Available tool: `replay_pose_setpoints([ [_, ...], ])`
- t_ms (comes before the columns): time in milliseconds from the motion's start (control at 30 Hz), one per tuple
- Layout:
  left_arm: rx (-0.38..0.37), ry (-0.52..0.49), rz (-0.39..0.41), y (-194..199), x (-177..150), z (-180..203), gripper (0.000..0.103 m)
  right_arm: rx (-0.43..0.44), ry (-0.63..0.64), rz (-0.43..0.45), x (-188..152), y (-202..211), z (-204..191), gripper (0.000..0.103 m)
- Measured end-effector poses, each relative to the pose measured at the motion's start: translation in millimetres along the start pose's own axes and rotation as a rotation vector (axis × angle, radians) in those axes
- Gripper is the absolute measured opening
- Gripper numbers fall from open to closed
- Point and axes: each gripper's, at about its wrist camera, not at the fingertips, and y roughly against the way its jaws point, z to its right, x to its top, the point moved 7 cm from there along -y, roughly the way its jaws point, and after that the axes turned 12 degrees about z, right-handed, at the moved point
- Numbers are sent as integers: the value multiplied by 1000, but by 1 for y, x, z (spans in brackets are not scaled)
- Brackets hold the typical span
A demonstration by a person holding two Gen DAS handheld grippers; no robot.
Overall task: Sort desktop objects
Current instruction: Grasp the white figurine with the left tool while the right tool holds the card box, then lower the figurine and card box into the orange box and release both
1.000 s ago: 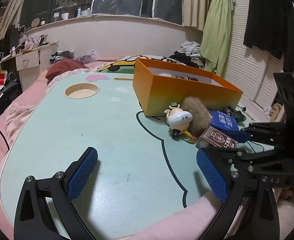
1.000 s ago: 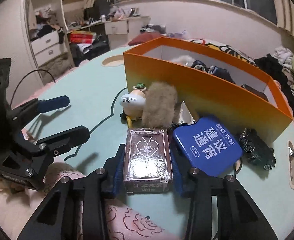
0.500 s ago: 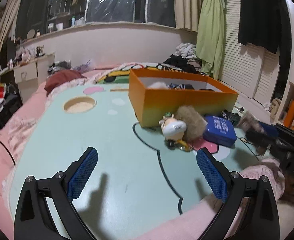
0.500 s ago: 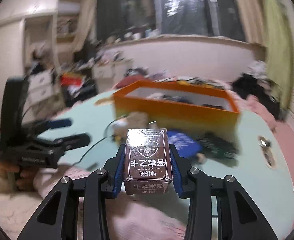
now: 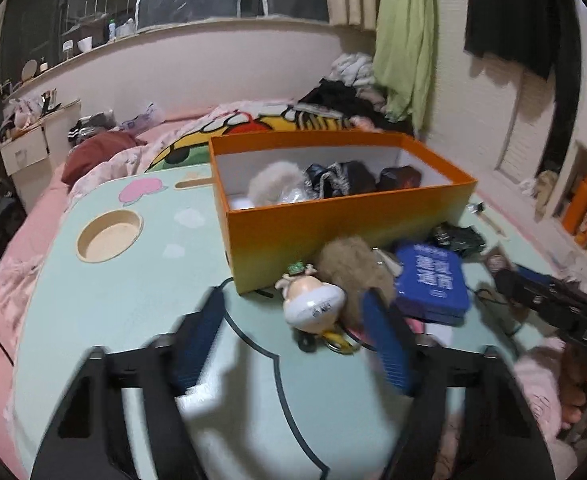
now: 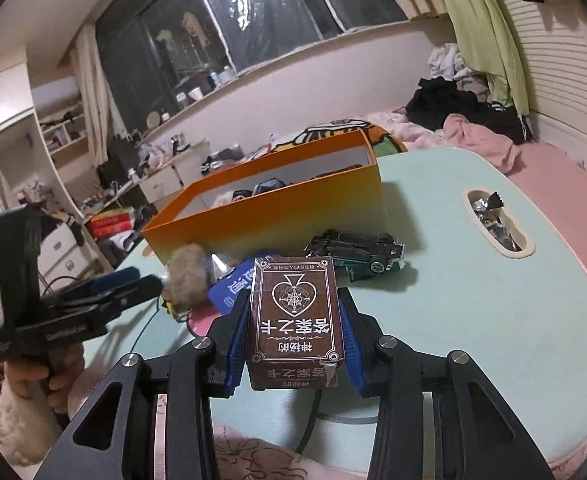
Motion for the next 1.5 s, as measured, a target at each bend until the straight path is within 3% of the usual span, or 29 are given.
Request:
replay_pose_setpoints([
  [67, -6, 12, -38, -8, -1, -1, 46, 3, -5, -2, -1, -4, 2, 39],
  [200, -10, 40, -45, -11, 0, -3, 46, 8, -2, -8, -2, -7, 2, 39],
  [267, -11, 18, -89, -20, -3, 1, 46, 10, -1, -11, -2, -7, 2, 39],
  [300, -11, 11, -112, -24, -6, 2, 44, 10, 0, -13, -2, -8, 1, 39],
  [333, -17, 7, -127, -27, -7, 4, 33, 8, 1, -15, -2, -8, 1, 39],
  [367, -21, 4, -133, -28, -9, 5, 34, 7, 3, -17, -2, -8, 1, 39],
  [800, -42, 15, 70, 42, 4, -10, 33, 7, 73, 9, 6, -5, -13, 39],
  [933, -64, 29, 136, 49, 39, -2, 33, 30, 93, 53, 33, -11, -30, 39],
  [1033, -74, 38, 196, 46, 74, 6, 33, 43, 61, 83, 73, -32, -39, 39],
  [1200, -51, 78, 221, 4, 122, 9, 34, -11, 74, 52, 112, -90, -43, 40],
  [1267, -42, 104, 155, -25, 117, 5, 37, -62, 97, 6, 109, -114, -36, 46],
  [1300, -34, 126, 108, -38, 109, 2, 47, -94, 107, -42, 101, -127, -29, 54],
  [1333, -29, 147, 76, -46, 102, 0, 58, -127, 116, -91, 90, -137, -21, 69],
  [1367, -34, 170, 56, -54, 94, -2, 61, -157, 125, -130, 80, -144, -14, 73],
  [1433, -45, 175, 27, -63, 81, -2, 68, -225, 233, -145, 67, -147, -9, 74],
  [1500, -27, 141, 25, -65, 78, -2, 68, -210, 256, -150, 62, -144, -10, 74],
])
